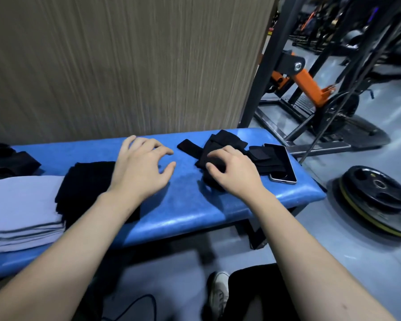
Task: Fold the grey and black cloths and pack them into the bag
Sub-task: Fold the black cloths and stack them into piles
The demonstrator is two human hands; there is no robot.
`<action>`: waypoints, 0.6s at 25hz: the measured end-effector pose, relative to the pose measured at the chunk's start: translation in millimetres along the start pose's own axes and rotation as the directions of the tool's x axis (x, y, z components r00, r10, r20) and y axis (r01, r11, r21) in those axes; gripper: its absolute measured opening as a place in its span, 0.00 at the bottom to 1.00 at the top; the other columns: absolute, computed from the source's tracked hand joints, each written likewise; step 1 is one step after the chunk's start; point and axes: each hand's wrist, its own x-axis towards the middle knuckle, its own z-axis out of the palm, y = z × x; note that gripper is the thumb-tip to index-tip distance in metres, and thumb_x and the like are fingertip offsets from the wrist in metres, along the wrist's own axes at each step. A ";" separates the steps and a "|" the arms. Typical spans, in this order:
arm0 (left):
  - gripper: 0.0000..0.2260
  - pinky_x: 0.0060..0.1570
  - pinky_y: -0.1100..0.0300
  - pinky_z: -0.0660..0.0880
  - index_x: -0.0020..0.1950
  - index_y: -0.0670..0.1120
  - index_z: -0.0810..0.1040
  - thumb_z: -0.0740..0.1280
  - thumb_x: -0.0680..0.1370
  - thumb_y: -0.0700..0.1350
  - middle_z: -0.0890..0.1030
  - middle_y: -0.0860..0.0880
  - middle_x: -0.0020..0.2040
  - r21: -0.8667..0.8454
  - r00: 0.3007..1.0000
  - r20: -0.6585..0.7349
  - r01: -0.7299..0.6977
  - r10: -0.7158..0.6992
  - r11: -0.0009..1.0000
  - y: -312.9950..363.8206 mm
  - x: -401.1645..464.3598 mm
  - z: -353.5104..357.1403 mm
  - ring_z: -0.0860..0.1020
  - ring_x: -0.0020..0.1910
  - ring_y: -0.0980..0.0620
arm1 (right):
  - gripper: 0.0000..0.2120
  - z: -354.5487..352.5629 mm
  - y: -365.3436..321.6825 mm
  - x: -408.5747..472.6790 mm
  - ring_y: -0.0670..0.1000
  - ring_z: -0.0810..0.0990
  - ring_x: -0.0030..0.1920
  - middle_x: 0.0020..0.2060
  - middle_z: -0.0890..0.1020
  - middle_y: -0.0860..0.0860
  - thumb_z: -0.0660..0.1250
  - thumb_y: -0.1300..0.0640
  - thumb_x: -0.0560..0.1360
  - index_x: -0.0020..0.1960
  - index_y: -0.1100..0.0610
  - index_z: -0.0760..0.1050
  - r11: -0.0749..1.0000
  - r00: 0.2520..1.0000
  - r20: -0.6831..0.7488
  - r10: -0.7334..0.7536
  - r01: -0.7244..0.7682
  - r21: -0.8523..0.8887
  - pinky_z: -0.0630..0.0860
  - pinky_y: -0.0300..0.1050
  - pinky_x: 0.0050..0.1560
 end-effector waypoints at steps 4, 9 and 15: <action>0.20 0.69 0.51 0.62 0.57 0.53 0.83 0.59 0.75 0.60 0.81 0.54 0.50 -0.045 0.999 0.028 -0.032 0.034 0.998 29.1 16.0 24.9 0.76 0.55 0.48 | 0.16 -5.3 32.1 -2.0 0.51 0.76 0.59 0.57 0.78 0.45 0.65 0.44 0.77 0.63 0.46 0.77 0.997 0.997 0.012 0.078 -0.078 -0.008 0.74 0.50 0.57; 0.19 0.62 0.56 0.64 0.59 0.55 0.81 0.60 0.74 0.59 0.79 0.55 0.52 -0.116 0.996 0.083 -0.023 0.033 0.993 54.4 29.6 49.8 0.74 0.57 0.50 | 0.20 -0.6 54.8 7.8 0.54 0.73 0.62 0.61 0.76 0.48 0.67 0.45 0.76 0.67 0.48 0.74 0.991 0.990 0.054 0.130 -0.129 -0.030 0.72 0.53 0.63; 0.21 0.60 0.56 0.65 0.67 0.55 0.76 0.63 0.75 0.57 0.77 0.55 0.57 -0.167 0.995 0.087 -0.040 0.055 0.985 60.8 31.1 66.5 0.74 0.57 0.50 | 0.21 12.8 61.4 26.7 0.53 0.70 0.64 0.63 0.75 0.48 0.67 0.46 0.77 0.68 0.49 0.73 0.983 0.980 0.080 0.183 -0.183 0.003 0.72 0.50 0.62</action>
